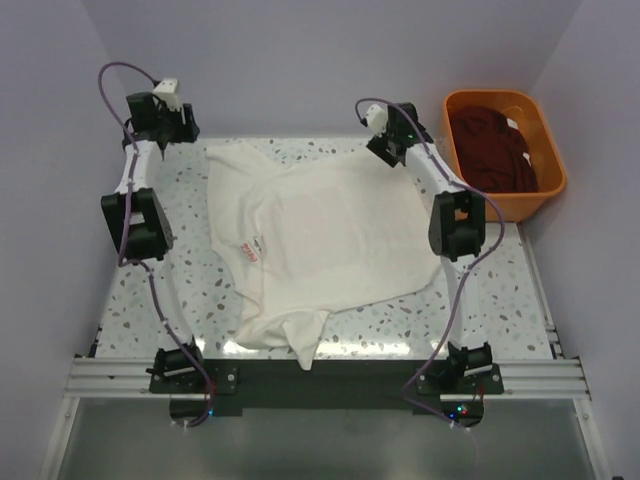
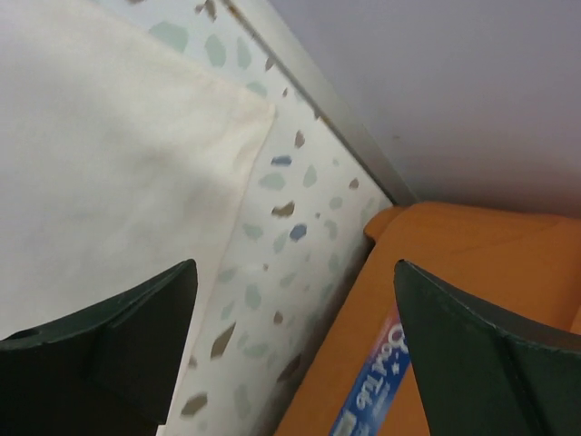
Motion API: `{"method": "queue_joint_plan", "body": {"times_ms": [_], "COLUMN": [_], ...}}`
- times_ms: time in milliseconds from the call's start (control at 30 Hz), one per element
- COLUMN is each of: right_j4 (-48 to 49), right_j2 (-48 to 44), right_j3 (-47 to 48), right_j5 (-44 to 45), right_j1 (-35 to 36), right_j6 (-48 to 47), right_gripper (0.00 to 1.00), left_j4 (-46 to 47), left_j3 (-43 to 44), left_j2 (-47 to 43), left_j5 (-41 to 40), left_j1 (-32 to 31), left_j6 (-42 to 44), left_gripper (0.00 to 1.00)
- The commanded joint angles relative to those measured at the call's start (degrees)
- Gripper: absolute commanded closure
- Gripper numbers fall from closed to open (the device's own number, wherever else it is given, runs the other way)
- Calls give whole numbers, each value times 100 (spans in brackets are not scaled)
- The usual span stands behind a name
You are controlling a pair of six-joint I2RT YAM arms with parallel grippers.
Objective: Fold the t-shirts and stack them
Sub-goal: Flatten the tshirt out
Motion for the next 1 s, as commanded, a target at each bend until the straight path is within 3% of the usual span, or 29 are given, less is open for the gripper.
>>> {"method": "queue_joint_plan", "body": {"times_ms": [0,100,233,367,400,467,600,733,833,967], "right_j4": [-1168,-2544,-4458,-4692,-4657,-4526,-4210,-3850,-3691,-3629], "right_j2": [-1422,-1924,-2223,-2609,-2706,-2742,-2742,-2733,-2768,-2768], "right_j3": [-549,-830,-1330,-2253,-2603,-2878,-3554,-3915,-4214,-4373], "right_j5": [-576,-1129,-1780,-1984,-1984,-1888,-1729,-1544,-1290,-1254], "right_j1": [25,25,25,8,8,-1,-1,-1,8,8], "right_j6": [206,249,294,416,434,548,671,777,751,829], "right_gripper": [8,8,22,37,45,51,56,60,61,62], "left_j4": [-652,-1695,-3530,-3667,-3615,-3422,-2833,-2288,-2383,-2638], "left_j3": [-1242,-2500,-3792,-5469,-5656,-6051,-6431,-6467,-6335,-5792], "left_j2": [-1573,-2567,-3359,-4097,-4142,-4186,-4099,-3756,-3423,-3002], "left_j5": [1016,1831,2125,1985,1811,1643,1178,624,-26,-633], "left_j1": [122,105,-132,-562,-668,-887,-1047,-1038,-916,-285], "left_j6": [868,1666,2828,3173,3165,3042,2577,2163,2162,2443], "left_gripper": [33,35,47,51,52,55,57,65,70,73]}}
